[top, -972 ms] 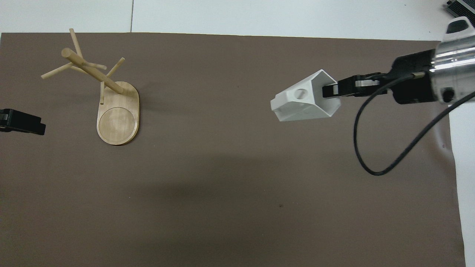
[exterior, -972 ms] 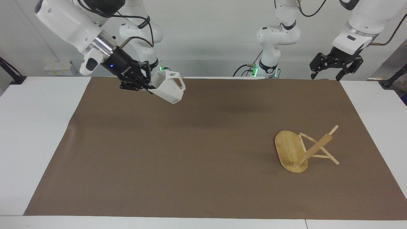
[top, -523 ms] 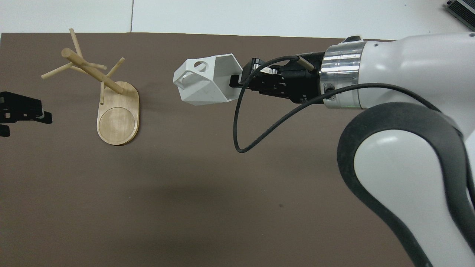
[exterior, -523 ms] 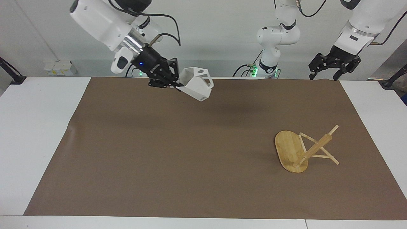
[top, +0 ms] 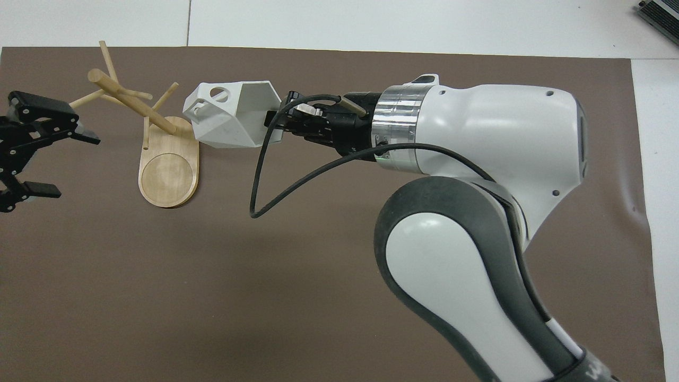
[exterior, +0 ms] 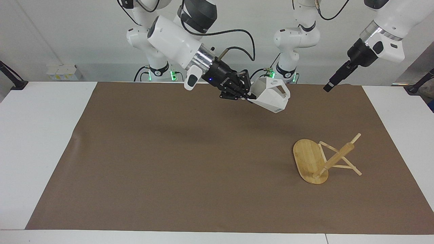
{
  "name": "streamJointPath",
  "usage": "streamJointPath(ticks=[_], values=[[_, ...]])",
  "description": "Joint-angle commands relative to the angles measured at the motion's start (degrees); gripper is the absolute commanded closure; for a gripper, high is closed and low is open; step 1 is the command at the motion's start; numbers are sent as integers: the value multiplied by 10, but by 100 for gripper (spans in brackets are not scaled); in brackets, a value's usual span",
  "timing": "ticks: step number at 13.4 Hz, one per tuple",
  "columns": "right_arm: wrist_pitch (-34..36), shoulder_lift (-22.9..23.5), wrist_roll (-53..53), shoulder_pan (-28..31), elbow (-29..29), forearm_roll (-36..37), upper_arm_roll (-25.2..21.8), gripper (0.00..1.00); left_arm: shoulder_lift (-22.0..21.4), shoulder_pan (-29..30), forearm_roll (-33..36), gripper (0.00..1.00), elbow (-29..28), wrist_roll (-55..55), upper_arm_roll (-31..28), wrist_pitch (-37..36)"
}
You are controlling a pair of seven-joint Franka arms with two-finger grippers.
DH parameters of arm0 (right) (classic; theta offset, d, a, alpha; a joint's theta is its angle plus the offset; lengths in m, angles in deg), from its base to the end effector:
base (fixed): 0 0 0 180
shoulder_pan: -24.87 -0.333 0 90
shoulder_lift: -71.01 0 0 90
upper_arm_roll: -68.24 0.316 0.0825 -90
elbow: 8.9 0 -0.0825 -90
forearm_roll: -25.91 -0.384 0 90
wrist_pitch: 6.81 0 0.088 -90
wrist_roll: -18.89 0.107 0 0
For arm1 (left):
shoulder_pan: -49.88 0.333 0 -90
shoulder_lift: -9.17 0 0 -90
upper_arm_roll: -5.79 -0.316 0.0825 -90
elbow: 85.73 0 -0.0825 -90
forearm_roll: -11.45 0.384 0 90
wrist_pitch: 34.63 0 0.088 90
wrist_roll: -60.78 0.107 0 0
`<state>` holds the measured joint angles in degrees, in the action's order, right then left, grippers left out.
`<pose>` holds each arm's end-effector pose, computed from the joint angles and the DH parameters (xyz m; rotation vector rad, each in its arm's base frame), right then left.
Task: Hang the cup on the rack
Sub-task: 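Lift the mug with the right gripper while the left gripper approaches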
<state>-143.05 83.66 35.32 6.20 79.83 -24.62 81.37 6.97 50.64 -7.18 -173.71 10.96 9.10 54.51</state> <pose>0.5783 0.3483 0.5985 -2.1383 0.2396 -0.2064 0.5388 -0.0593 0.6664 2.5949 1.1132 -0.1286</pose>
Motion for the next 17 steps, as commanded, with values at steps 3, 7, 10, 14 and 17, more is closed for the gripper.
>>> streamJointPath(ticks=[3, 7, 10, 14, 17], values=[[-17, 7, 19, -15, -1, -13, -1, 100, 55, 3, -39, 0, 34, -172, 26, 15], [-10, 7, 20, -15, 0, -14, -1, 100, 74, 3, -80, 0, 38, -253, 28, 24], [-17, 9, 45, -29, -1, -13, 0, 100, 94, 7, -132, 0, 51, -312, 30, 32], [-21, 11, 50, -33, -1, -14, 0, 100, 100, 1, -175, 0, 47, -380, 31, 60], [-21, 11, 50, -33, -1, -14, 0, 100, 95, 0, -186, 0, 37, -413, 32, 47]])
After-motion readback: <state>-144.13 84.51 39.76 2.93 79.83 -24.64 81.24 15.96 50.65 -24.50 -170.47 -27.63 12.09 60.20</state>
